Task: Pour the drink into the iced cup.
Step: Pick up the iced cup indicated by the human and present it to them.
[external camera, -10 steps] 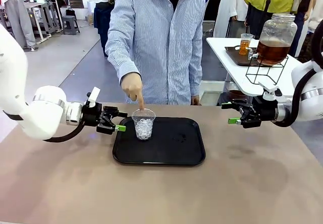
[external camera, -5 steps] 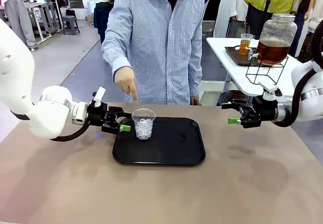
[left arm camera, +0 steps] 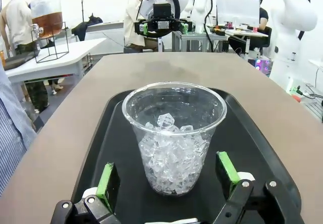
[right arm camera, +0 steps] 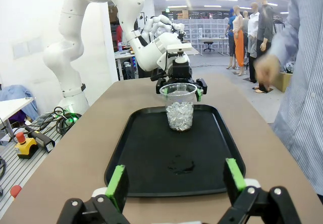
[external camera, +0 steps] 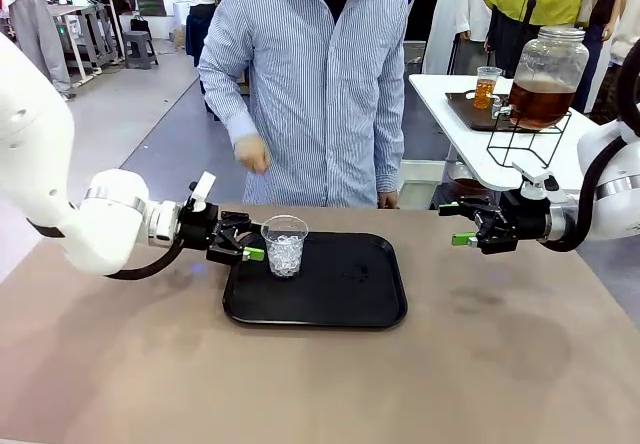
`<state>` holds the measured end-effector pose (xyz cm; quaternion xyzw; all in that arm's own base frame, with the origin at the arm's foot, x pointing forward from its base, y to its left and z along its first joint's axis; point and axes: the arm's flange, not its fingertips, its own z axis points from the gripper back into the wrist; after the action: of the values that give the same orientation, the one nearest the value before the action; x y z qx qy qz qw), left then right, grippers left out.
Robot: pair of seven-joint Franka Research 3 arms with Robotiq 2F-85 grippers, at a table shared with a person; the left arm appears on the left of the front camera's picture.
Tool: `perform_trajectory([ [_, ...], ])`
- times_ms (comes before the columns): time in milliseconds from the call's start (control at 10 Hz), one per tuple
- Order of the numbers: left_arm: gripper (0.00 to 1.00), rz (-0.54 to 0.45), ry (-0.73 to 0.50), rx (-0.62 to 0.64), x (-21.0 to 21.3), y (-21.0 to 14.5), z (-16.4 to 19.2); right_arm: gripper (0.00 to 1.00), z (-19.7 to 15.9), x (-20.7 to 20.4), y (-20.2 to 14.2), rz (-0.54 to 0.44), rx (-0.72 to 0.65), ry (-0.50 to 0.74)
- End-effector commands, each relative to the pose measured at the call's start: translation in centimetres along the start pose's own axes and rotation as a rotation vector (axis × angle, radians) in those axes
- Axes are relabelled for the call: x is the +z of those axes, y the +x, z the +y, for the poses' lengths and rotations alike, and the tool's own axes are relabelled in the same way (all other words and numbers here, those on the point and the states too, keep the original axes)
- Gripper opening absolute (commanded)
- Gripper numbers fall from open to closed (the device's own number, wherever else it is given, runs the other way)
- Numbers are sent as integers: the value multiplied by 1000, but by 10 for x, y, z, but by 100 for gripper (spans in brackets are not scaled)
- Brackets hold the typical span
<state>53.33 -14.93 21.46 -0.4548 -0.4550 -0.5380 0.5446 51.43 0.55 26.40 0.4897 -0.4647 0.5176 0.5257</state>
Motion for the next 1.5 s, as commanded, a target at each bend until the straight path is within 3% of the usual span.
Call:
perform_trajectory([
  [0, 100, -9, -13, 4, -4, 0, 5, 100, -1, -1, 3, -4, 6, 5],
  [900, 100, -15, -60, 1, -32, -1, 5, 100, -1, -1, 3, -4, 6, 5],
  [1400, 100, -36, -19, -25, -44, -3, 8, 100, -1, -1, 3, -4, 6, 5],
])
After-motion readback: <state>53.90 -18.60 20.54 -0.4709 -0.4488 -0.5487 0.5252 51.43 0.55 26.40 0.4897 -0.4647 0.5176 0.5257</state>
